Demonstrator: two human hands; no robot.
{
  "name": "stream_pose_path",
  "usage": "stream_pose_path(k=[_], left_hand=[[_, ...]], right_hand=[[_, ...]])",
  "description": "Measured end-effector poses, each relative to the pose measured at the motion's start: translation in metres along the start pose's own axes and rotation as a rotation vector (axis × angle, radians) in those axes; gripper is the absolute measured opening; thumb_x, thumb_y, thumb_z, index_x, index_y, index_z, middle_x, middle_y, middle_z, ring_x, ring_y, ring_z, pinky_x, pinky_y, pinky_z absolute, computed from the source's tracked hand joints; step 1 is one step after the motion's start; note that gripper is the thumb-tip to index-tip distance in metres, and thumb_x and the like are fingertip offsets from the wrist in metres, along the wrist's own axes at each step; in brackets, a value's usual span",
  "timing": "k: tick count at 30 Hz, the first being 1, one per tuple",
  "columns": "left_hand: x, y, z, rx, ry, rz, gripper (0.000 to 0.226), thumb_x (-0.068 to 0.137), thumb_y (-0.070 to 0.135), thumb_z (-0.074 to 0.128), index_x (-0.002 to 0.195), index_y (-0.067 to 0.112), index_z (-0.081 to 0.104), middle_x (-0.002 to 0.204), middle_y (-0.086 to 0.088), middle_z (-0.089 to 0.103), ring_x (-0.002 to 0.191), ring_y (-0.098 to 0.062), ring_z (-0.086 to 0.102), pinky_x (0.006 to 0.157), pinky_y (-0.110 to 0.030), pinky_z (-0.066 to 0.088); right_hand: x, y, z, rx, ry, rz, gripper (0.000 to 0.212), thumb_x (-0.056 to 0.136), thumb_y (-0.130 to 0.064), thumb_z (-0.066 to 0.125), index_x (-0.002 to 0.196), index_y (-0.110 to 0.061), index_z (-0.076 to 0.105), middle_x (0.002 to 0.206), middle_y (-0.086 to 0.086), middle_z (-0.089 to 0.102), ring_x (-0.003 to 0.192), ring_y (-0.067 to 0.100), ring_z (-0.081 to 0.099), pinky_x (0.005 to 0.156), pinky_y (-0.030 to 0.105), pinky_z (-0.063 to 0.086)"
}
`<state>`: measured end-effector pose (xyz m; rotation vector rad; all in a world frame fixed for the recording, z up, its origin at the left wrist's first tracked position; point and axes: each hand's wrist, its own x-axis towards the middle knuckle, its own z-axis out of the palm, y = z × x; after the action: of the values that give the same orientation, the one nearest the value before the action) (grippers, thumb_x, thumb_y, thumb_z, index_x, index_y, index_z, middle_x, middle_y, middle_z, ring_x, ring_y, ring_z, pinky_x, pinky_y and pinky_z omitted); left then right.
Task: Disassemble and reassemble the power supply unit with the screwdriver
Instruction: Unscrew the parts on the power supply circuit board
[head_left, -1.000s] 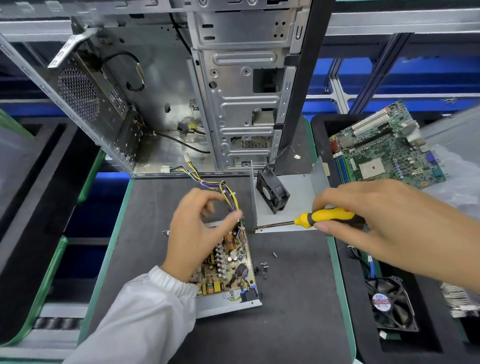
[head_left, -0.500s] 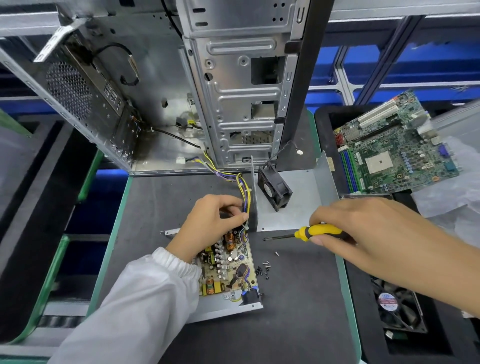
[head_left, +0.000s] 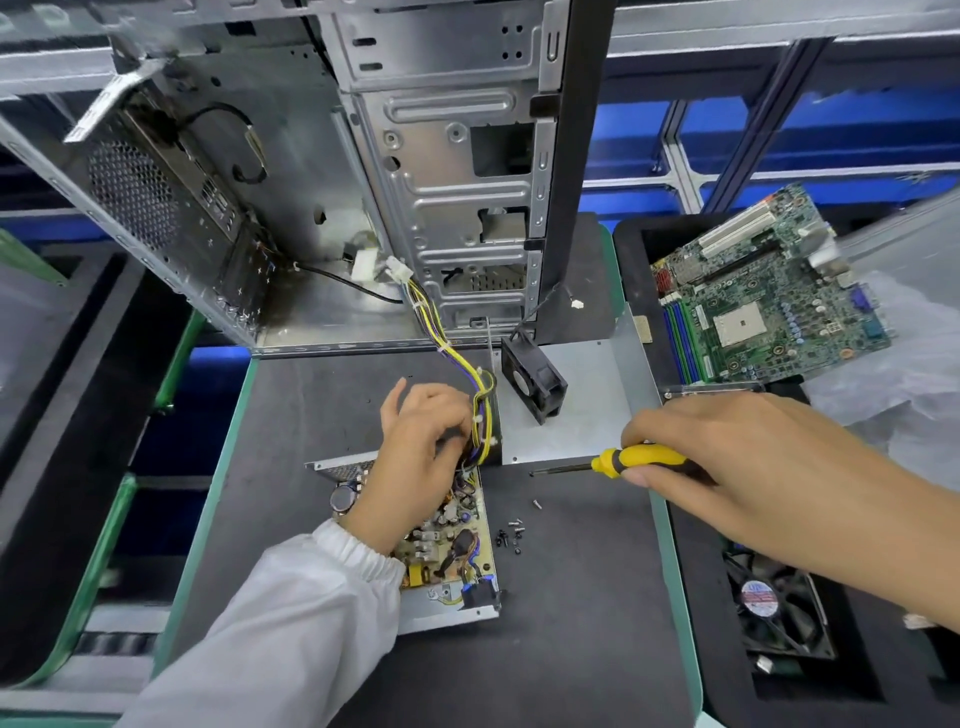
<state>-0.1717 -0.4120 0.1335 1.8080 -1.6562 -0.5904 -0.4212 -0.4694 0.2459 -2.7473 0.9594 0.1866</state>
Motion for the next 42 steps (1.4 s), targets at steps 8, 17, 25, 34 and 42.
stream_pose_path(k=[8,17,25,34,42], left_hand=[[-0.024,-0.004,-0.012,0.003,0.012,-0.01,0.041,0.08,0.046,0.073,0.073,0.007,0.062,0.098,0.002,0.05,0.113,-0.009,0.044,0.121,-0.042,-0.005],[-0.052,-0.028,-0.009,0.198,0.201,-0.167,0.032,0.087,0.051,0.036,0.087,0.022,0.05,0.095,0.005,0.056,0.105,-0.013,0.049,0.119,-0.039,-0.008],[-0.05,-0.032,-0.008,0.132,0.199,-0.11,0.01,0.092,0.025,0.04,0.092,0.023,0.05,0.091,0.009,0.054,0.093,-0.002,0.041,0.103,-0.028,0.012],[-0.049,-0.031,-0.01,0.132,0.206,-0.107,0.008,0.092,0.023,0.046,0.093,0.022,0.054,0.086,0.018,0.048,0.09,-0.004,0.041,0.091,-0.026,0.014],[-0.05,-0.032,-0.011,0.139,0.191,-0.13,0.011,0.092,0.028,0.047,0.094,0.021,0.056,0.086,0.016,0.051,0.089,-0.004,0.042,0.094,-0.027,0.014]], right_hand=[[0.01,-0.011,0.008,0.007,-0.025,-0.027,0.035,0.088,-0.057,0.019,0.101,-0.034,0.043,0.081,-0.012,0.049,0.075,0.012,0.053,0.068,0.03,0.046],[0.034,-0.033,0.025,-0.038,-0.057,0.015,0.029,0.093,-0.053,0.033,0.092,-0.028,0.048,0.07,-0.009,0.043,0.068,0.017,0.048,0.059,0.031,0.041],[0.056,-0.051,0.031,-0.093,-0.105,0.025,0.029,0.096,-0.049,0.035,0.081,-0.024,0.037,0.071,-0.006,0.043,0.068,0.022,0.044,0.054,0.032,0.029],[0.067,-0.06,0.032,-0.156,-0.127,0.023,0.028,0.096,-0.048,0.035,0.078,-0.025,0.031,0.068,-0.007,0.034,0.068,0.023,0.042,0.052,0.031,0.024],[0.071,-0.066,0.031,-0.166,-0.129,0.031,0.028,0.096,-0.046,0.036,0.08,-0.024,0.034,0.076,-0.003,0.044,0.07,0.025,0.043,0.054,0.032,0.026]])
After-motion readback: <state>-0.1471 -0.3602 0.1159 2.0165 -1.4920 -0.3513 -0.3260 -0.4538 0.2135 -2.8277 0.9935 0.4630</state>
